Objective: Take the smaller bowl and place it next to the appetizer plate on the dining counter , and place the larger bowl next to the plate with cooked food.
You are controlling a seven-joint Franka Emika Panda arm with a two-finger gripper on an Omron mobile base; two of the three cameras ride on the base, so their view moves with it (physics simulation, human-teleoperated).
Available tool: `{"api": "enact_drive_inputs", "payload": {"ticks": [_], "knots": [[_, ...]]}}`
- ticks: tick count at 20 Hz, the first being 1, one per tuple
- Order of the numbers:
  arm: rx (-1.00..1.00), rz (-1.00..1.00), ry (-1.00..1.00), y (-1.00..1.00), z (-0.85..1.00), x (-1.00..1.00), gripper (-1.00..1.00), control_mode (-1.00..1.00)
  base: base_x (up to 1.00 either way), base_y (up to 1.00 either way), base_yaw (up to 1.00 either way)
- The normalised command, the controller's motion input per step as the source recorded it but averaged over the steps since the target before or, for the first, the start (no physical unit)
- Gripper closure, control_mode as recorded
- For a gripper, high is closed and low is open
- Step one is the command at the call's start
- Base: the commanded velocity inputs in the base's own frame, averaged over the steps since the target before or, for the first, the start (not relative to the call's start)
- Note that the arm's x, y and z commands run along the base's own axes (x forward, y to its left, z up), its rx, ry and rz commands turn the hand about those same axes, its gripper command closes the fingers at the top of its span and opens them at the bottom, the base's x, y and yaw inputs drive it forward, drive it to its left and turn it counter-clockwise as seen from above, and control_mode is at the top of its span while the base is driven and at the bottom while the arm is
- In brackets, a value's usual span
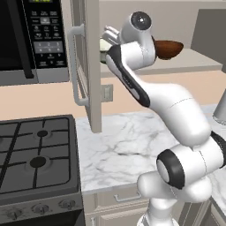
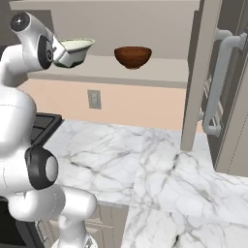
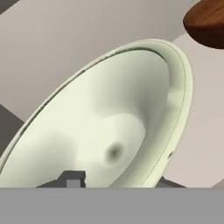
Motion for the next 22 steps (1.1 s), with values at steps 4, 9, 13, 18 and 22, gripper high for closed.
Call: {"api": "enact_drive_inputs", "payload": {"ticks": [4, 9, 13, 18, 22], "knots": [[0.03, -0.02, -0.08, -0.16, 0.0, -1.0, 1.0, -1.0, 0.0, 0.0, 0.0], [0.11, 0.0, -0.03, -0.44, 0.01, -1.0, 1.0, -1.0, 0.0, 0.0, 0.0], [0.16, 0.0, -0.01, -0.49, 0.03, -1.0, 1.0, -1.0, 0.0, 0.0, 0.0], [0.07, 0.0, 0.0, -0.4, 0.0, -0.98, 1.0, -1.0, 0.0, 0.0, 0.0], [0.0, -0.01, 0.0, -0.19, 0.0, -0.94, 1.0, -1.0, 0.0, 0.0, 0.0]]}}
